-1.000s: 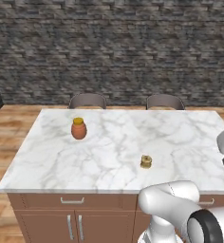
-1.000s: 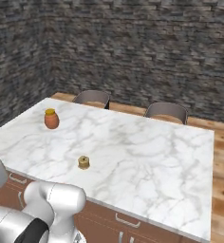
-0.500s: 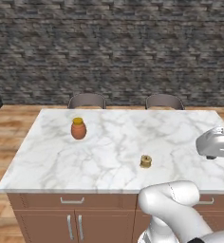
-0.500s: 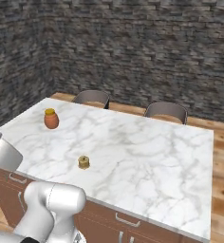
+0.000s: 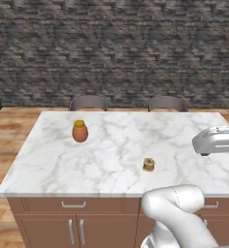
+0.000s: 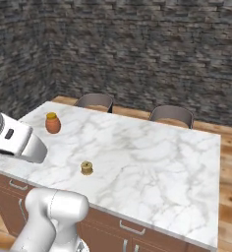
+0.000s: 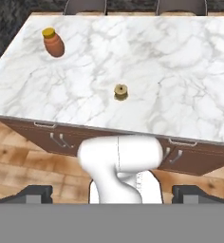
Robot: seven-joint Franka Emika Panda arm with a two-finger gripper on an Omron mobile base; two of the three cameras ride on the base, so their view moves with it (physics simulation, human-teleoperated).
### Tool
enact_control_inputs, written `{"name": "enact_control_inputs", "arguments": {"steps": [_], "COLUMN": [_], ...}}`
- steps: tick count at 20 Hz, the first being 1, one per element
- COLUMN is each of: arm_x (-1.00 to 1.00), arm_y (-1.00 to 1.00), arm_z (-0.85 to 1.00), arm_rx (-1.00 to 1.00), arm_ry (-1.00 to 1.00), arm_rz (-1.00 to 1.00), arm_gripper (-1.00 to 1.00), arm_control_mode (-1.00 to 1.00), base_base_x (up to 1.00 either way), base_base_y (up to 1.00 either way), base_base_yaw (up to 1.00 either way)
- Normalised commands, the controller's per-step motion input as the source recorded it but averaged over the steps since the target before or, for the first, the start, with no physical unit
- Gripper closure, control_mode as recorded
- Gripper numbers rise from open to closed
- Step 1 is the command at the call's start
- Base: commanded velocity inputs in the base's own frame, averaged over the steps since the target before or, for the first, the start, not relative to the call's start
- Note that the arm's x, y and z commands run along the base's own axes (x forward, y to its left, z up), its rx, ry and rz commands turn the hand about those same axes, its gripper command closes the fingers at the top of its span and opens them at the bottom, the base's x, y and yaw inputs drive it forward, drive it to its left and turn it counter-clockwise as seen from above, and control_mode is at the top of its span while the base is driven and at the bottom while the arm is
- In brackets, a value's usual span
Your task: Pick the candle and jar from the dining table and place them in the open cabinet. Close the cabinet after placing the objects.
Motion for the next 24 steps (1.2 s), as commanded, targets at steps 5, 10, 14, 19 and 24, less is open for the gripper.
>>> {"name": "enact_control_inputs", "arguments": {"steps": [5, 10, 14, 19, 24], "arm_x": [0.38, 0.13, 0.11, 0.13, 0.2], "arm_y": [0.0, 0.0, 0.0, 0.0, 0.0], "arm_z": [-0.43, -0.17, -0.1, 0.0, -0.15], "arm_rx": [0.0, 0.0, -0.01, -0.03, -0.02], "arm_ry": [0.02, 0.0, 0.0, 0.0, 0.03], "arm_rz": [0.11, 0.08, 0.03, 0.0, 0.0], "arm_gripper": [-1.0, -1.0, -1.0, -1.0, -1.0], "arm_control_mode": [-1.0, -1.0, -1.0, -1.0, -1.0], "base_base_x": [0.0, 0.0, 0.0, 0.0, 0.0], "base_base_y": [0.0, 0.0, 0.0, 0.0, 0.0], "base_base_yaw": [0.0, 0.0, 0.0, 0.0, 0.0]}}
